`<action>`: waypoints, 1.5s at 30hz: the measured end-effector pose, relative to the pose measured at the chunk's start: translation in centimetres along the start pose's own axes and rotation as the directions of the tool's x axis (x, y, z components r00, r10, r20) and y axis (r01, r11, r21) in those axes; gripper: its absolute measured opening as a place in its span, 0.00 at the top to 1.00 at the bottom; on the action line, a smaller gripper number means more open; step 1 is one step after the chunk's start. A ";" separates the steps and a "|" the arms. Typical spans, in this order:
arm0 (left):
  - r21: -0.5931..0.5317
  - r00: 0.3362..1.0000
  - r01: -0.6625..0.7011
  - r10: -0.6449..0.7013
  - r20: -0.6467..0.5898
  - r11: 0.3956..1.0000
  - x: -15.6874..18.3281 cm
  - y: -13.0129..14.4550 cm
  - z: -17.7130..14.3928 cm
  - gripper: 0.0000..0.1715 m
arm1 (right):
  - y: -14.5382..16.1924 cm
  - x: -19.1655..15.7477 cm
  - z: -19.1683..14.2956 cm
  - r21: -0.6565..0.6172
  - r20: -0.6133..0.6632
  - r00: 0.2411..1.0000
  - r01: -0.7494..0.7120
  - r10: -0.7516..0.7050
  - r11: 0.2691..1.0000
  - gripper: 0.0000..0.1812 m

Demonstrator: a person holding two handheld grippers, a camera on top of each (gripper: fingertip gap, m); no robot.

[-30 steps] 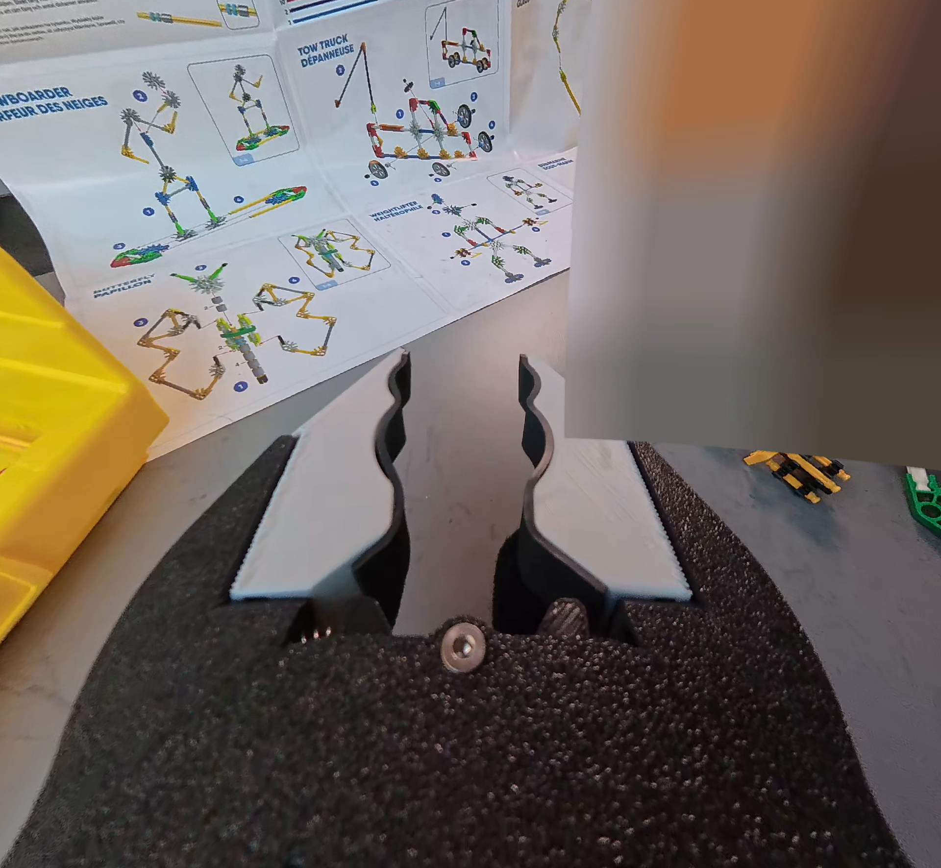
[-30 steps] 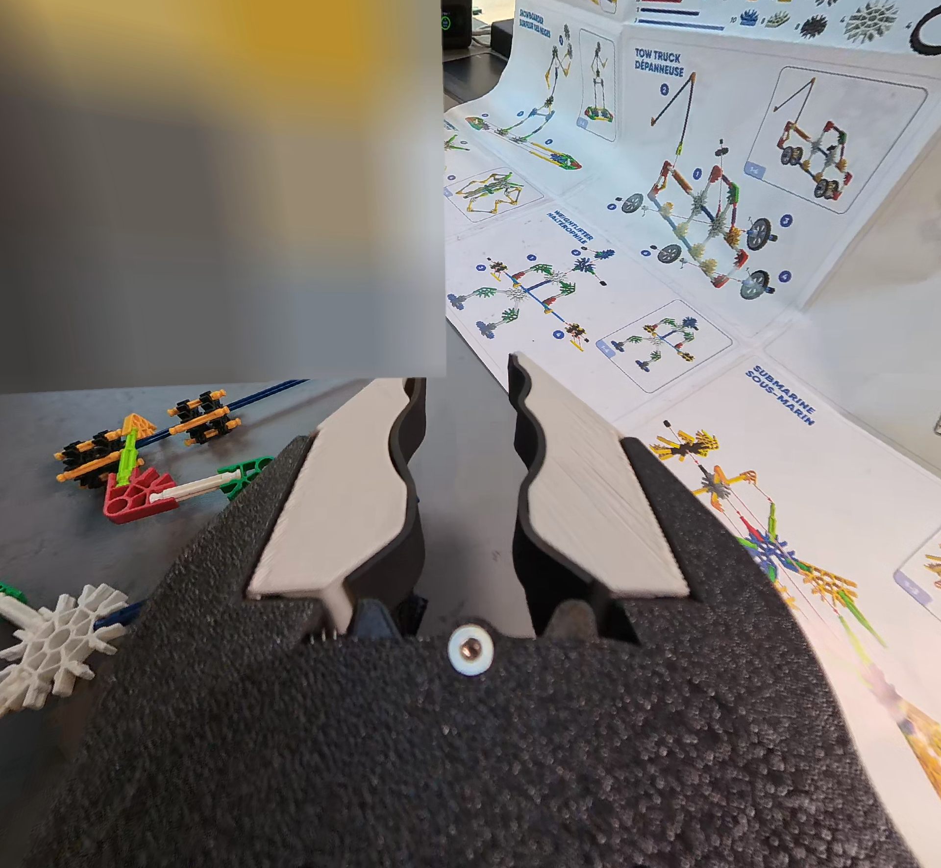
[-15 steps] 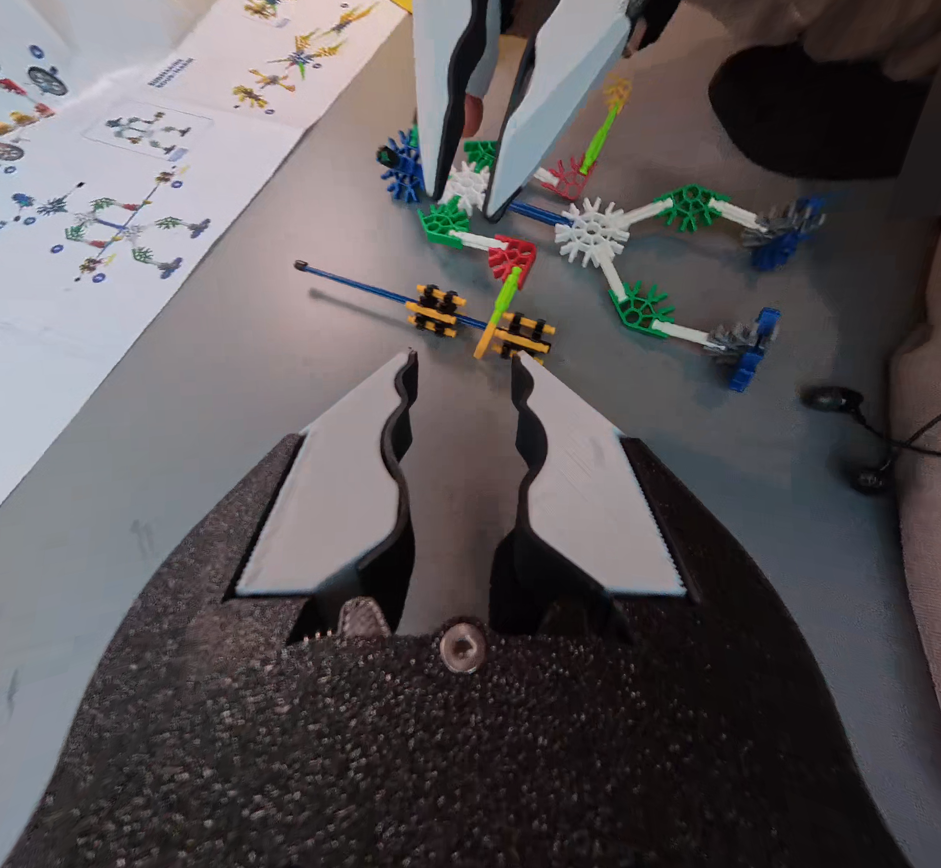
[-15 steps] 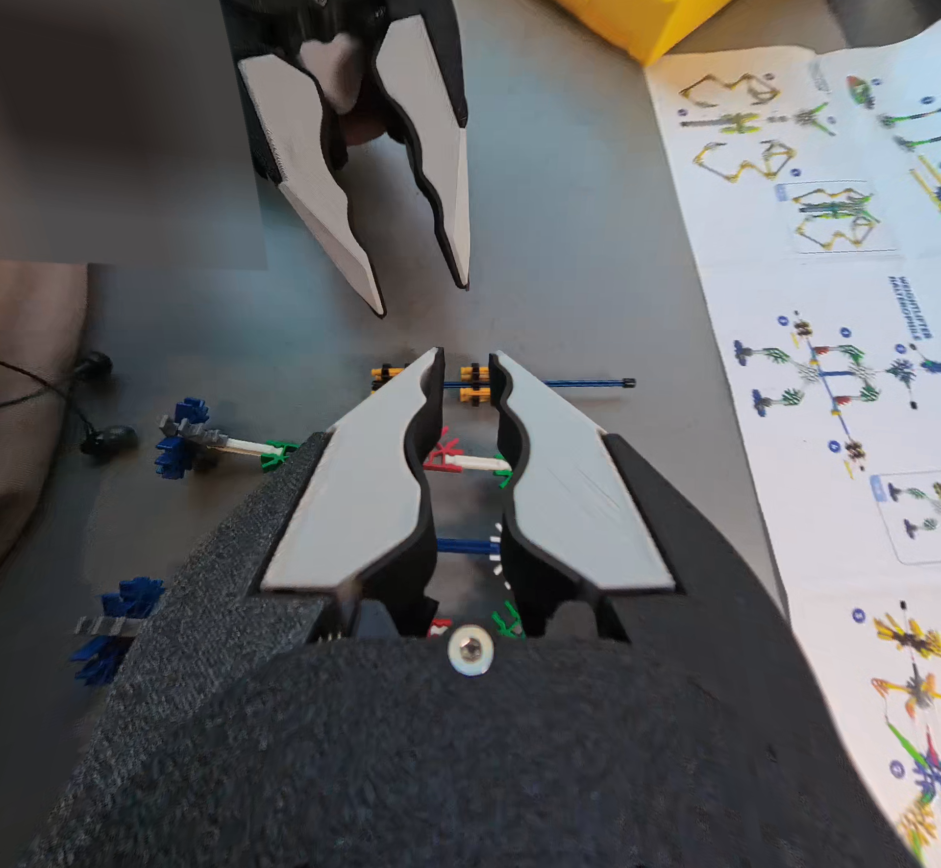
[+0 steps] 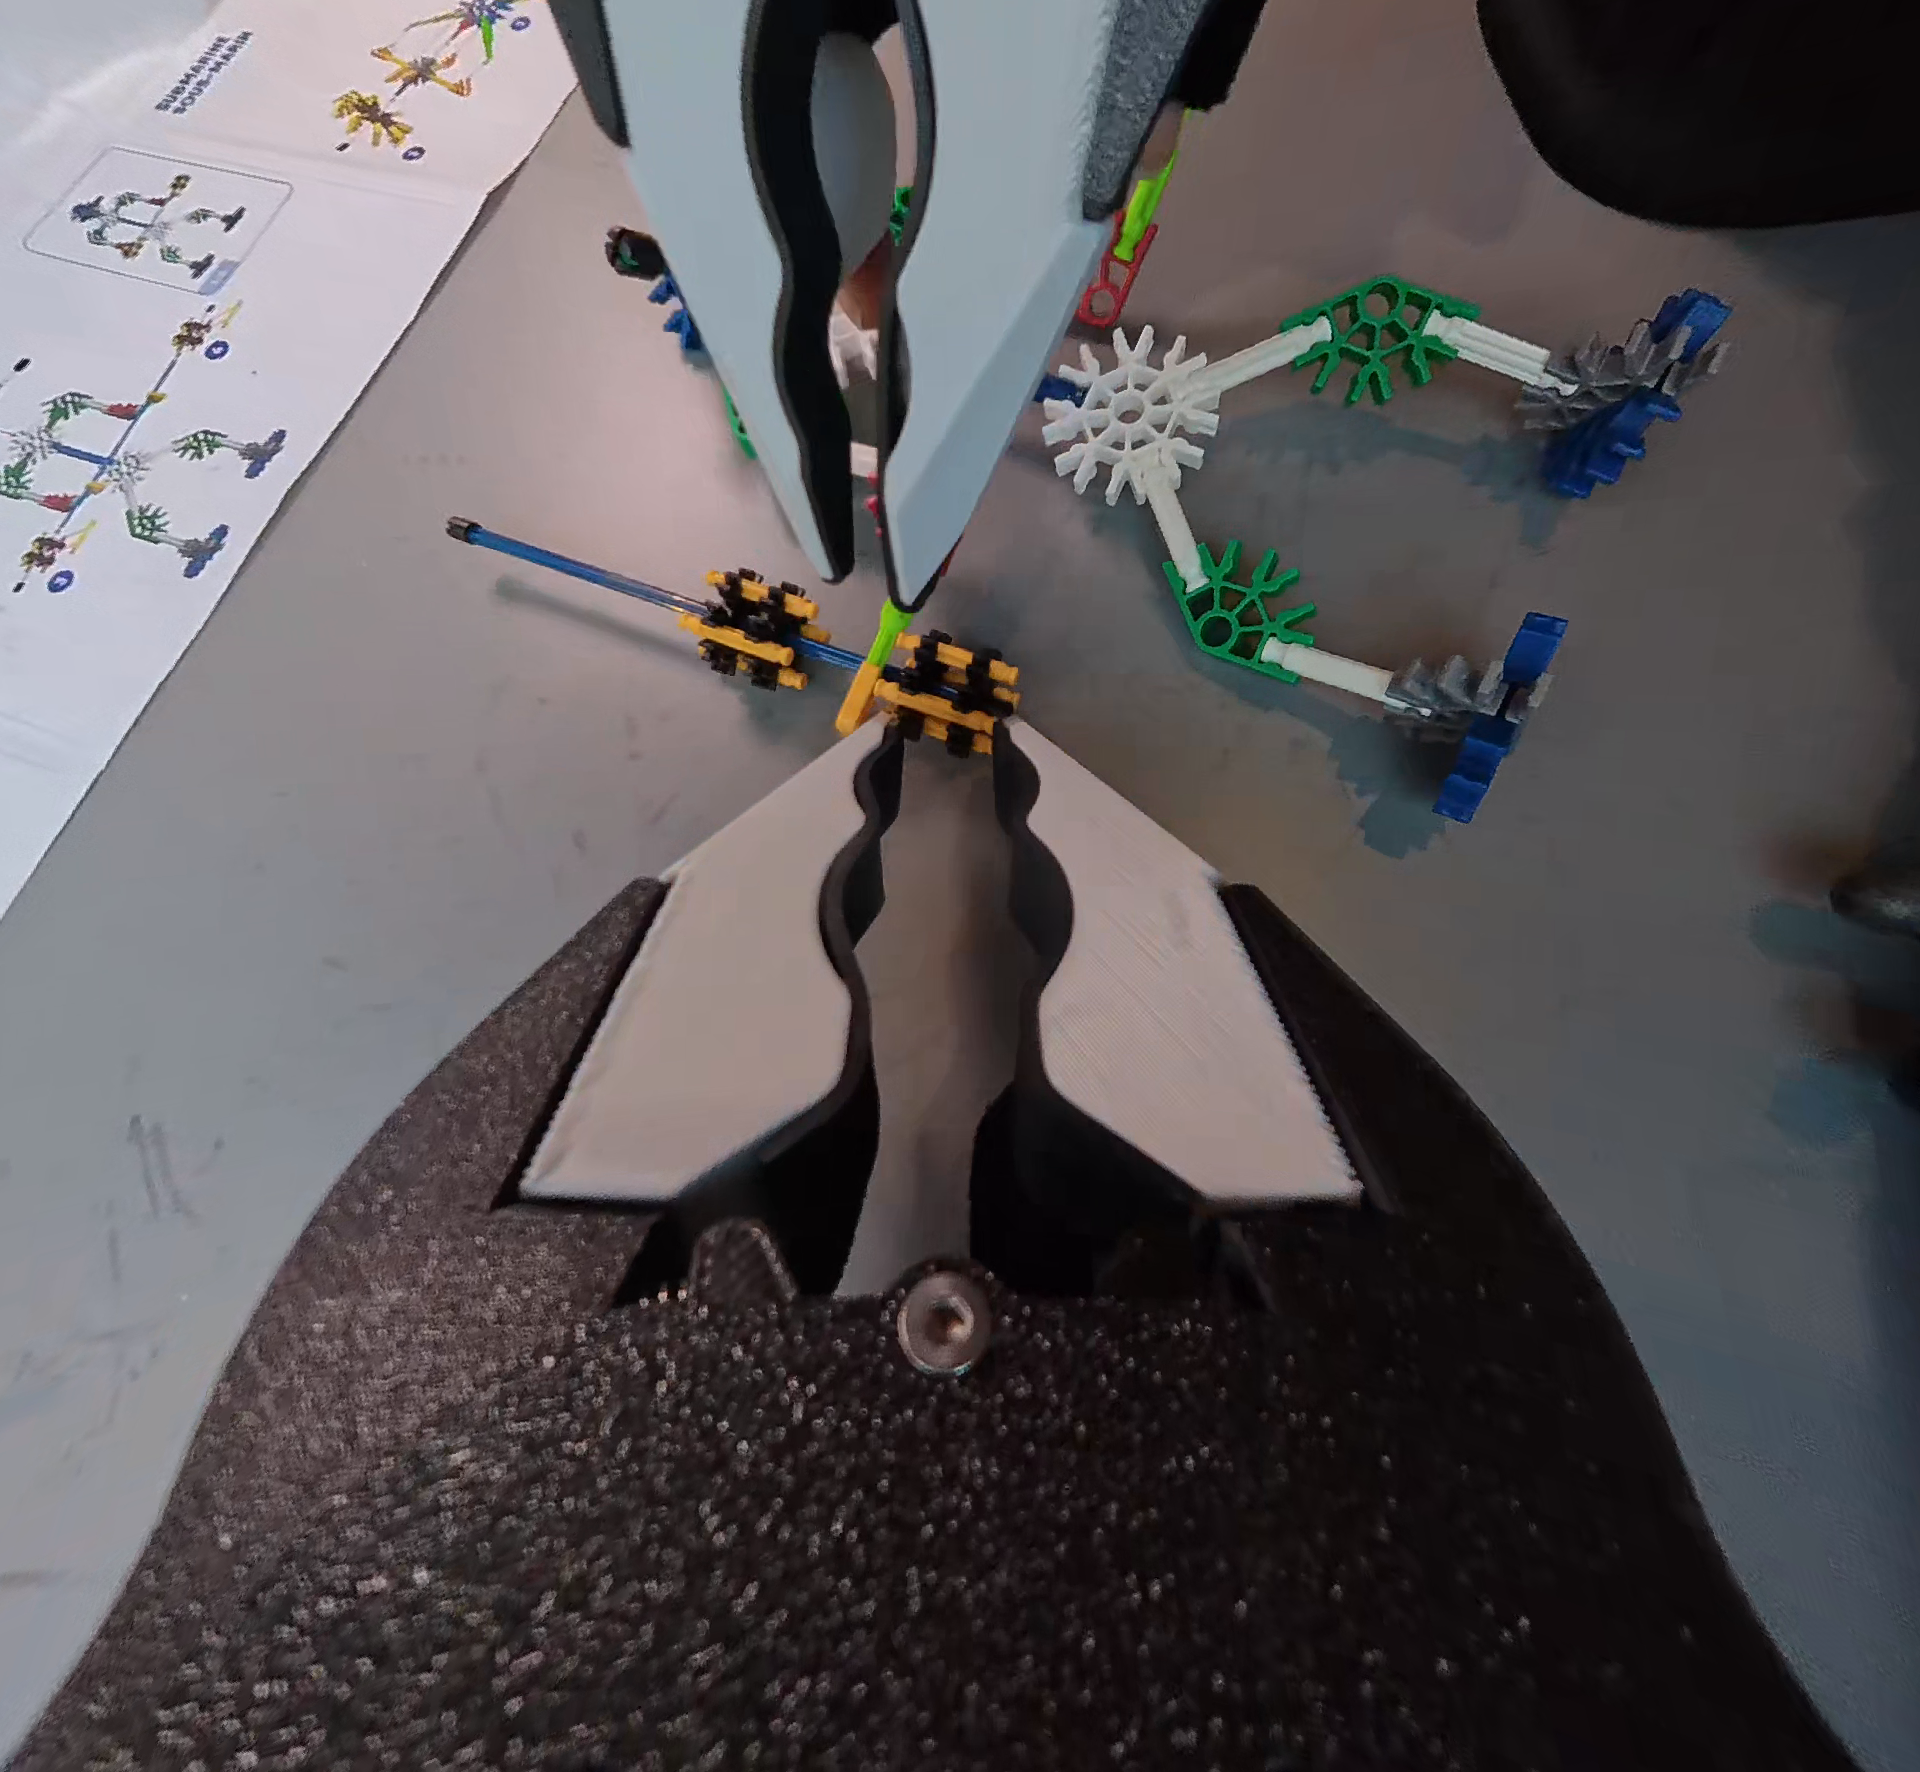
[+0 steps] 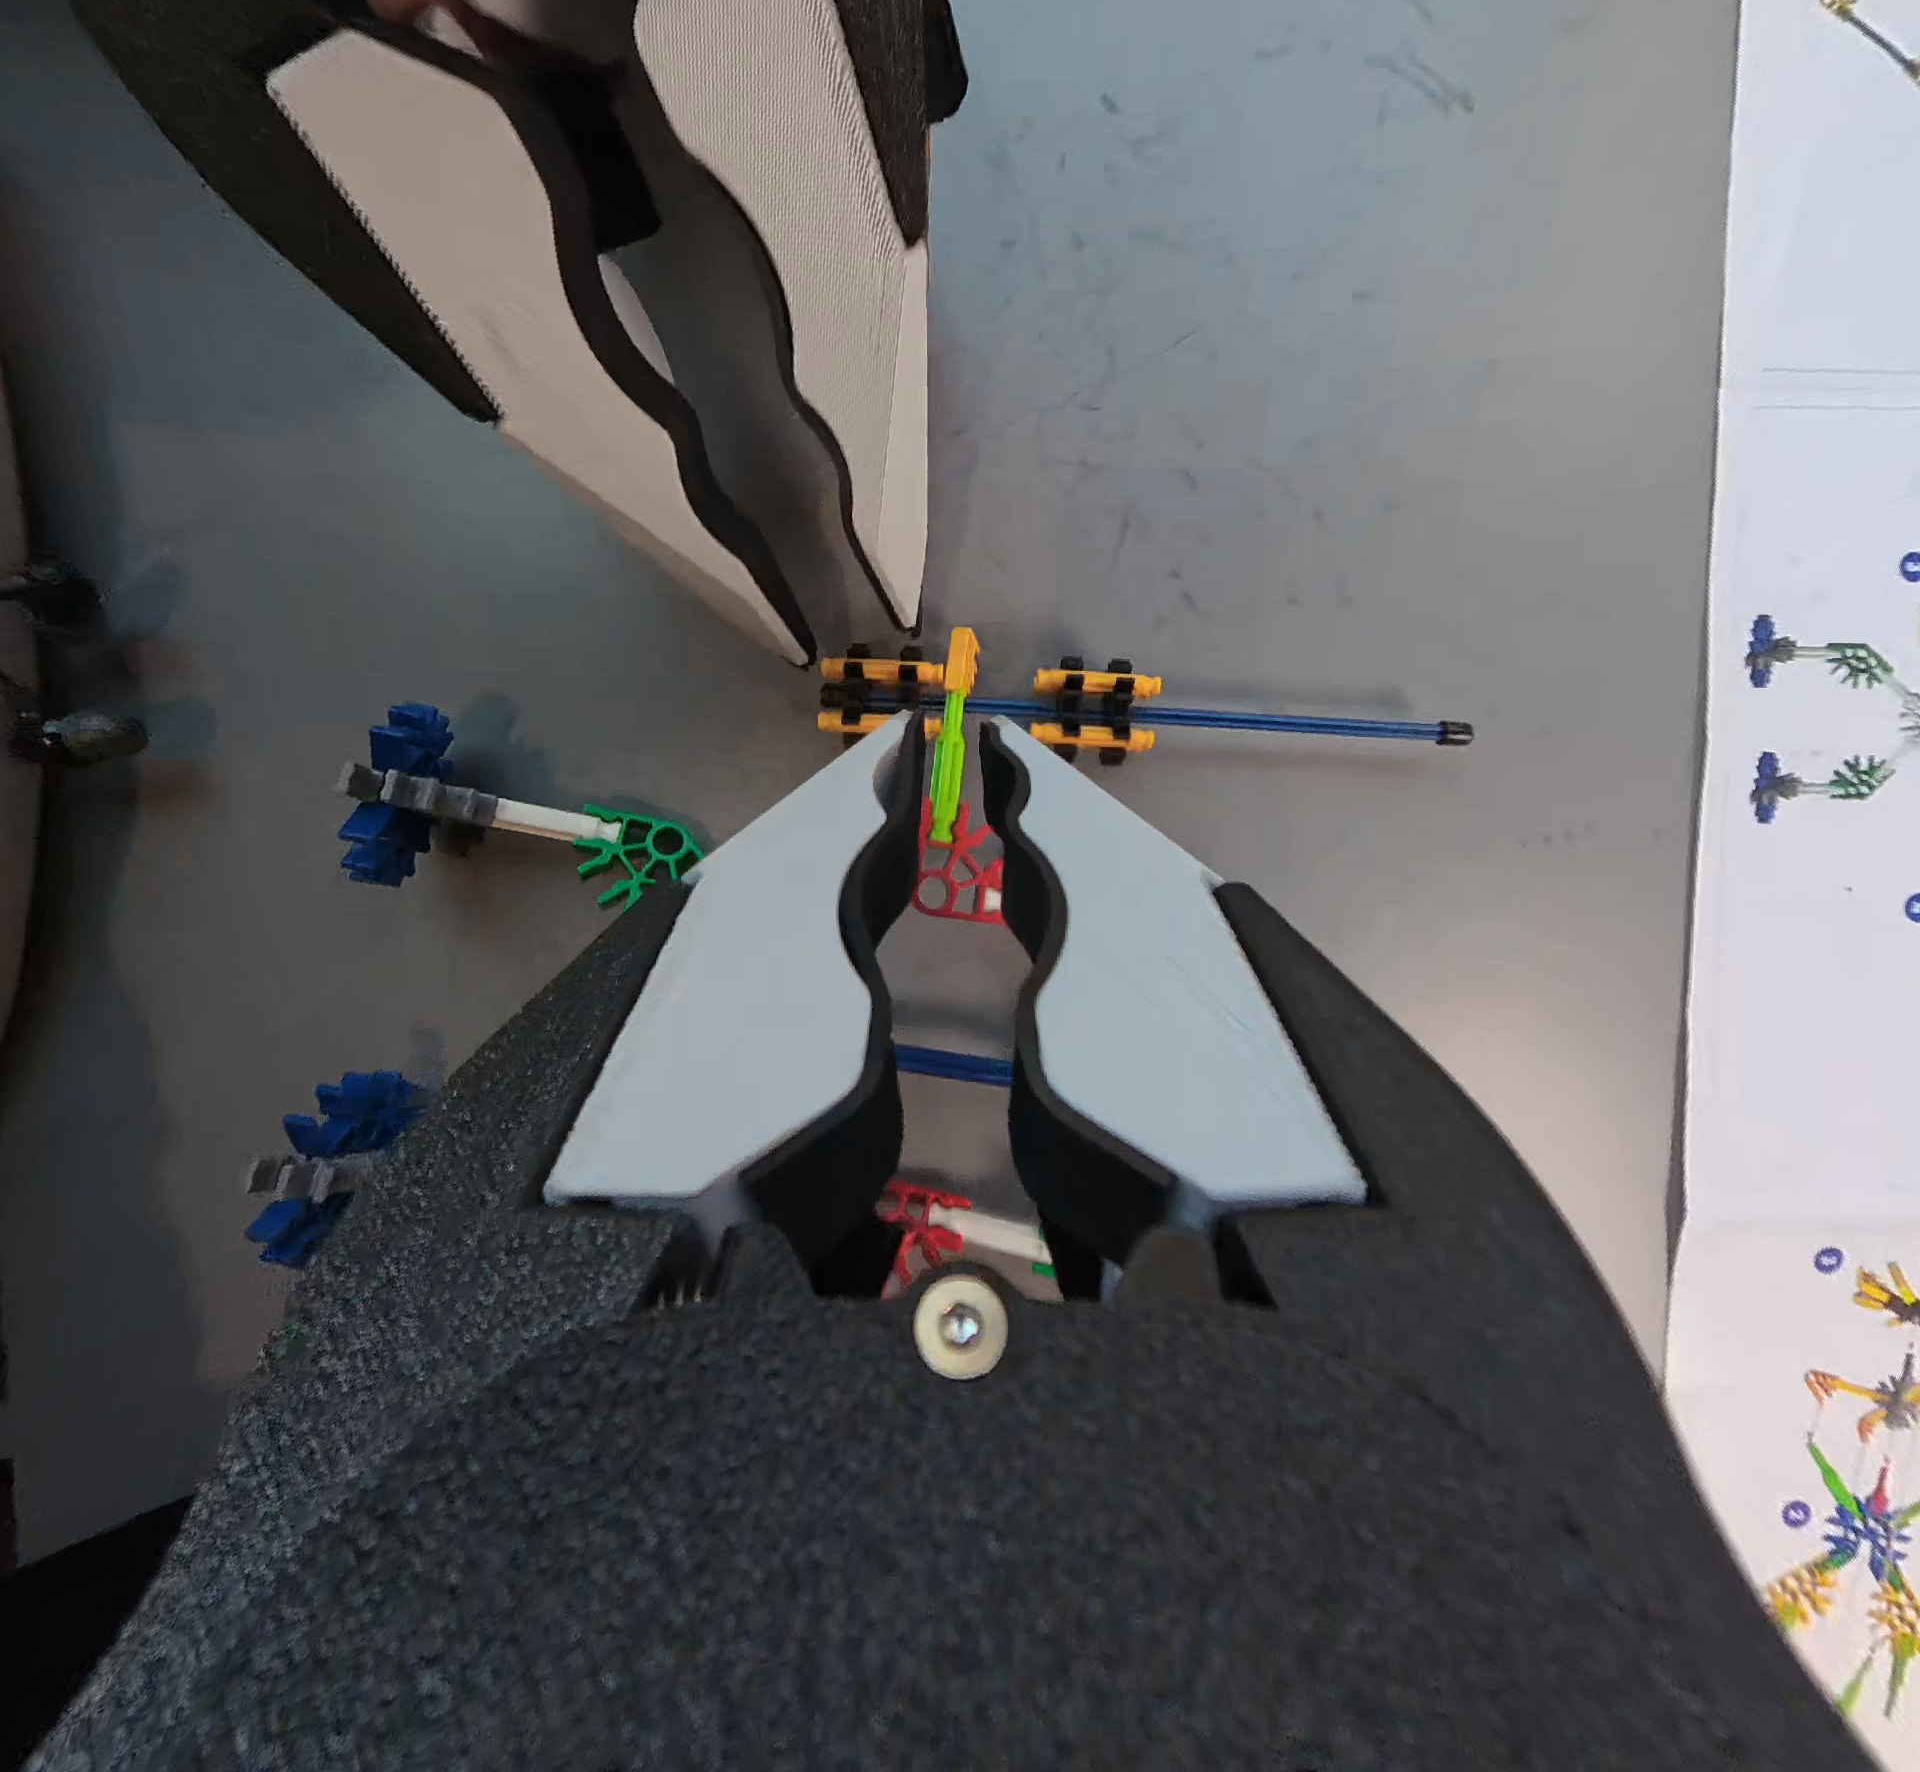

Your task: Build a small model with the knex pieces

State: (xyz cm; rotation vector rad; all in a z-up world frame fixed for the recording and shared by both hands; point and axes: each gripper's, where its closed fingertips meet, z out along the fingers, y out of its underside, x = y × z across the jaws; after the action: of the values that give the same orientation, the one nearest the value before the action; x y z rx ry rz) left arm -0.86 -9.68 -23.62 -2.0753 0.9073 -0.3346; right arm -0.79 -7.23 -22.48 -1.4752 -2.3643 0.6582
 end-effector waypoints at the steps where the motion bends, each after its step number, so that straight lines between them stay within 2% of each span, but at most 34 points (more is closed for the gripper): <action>1: -0.002 1.000 0.006 -0.006 0.000 1.000 0.0 0.0 0.0 0.90 | 0.5 0.0 0.2 -0.026 -0.008 1.000 0.011 -0.011 1.000 0.94; 5: -0.028 1.000 0.025 -0.026 -0.007 0.999 0.1 0.5 0.6 0.88 | 1.5 -0.2 1.3 -0.057 -0.004 1.000 0.025 -0.025 0.998 0.97; 11: -0.066 0.999 0.045 -0.046 -0.010 0.997 0.3 0.9 1.6 0.88 | 0.8 0.7 -0.9 0.063 0.015 0.996 -0.089 0.089 0.994 0.97; 16: -0.063 0.996 0.086 -0.087 -0.016 0.994 -0.1 1.0 1.4 0.88 | 2.2 0.2 -0.8 0.048 0.057 0.990 -0.130 0.128 0.990 0.97; 27: -0.052 0.994 0.105 -0.107 -0.035 0.993 -0.3 0.8 1.1 0.81 | 2.2 0.3 -0.4 0.054 0.070 0.989 -0.131 0.127 0.990 0.97; 31: -0.054 0.995 0.098 -0.099 -0.025 0.994 -0.4 0.8 1.5 0.81 | 1.5 0.2 -0.7 0.089 0.086 0.987 -0.143 0.136 0.986 0.97; 38: -0.064 0.996 0.089 -0.090 -0.015 0.994 -0.5 1.0 1.7 0.85 | 1.8 0.1 0.0 0.064 0.092 0.987 -0.139 0.133 0.988 0.97; 45: -0.063 0.998 0.064 -0.063 0.009 0.996 -0.6 1.0 1.7 0.85 | 1.8 0.1 0.3 0.040 0.068 0.992 -0.113 0.110 0.993 0.96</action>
State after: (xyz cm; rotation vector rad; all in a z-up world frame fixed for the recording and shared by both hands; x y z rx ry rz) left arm -0.90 -8.68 -25.38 -2.1655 0.8590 -0.3357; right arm 0.42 -6.48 -23.68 -1.5996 -2.3127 0.7923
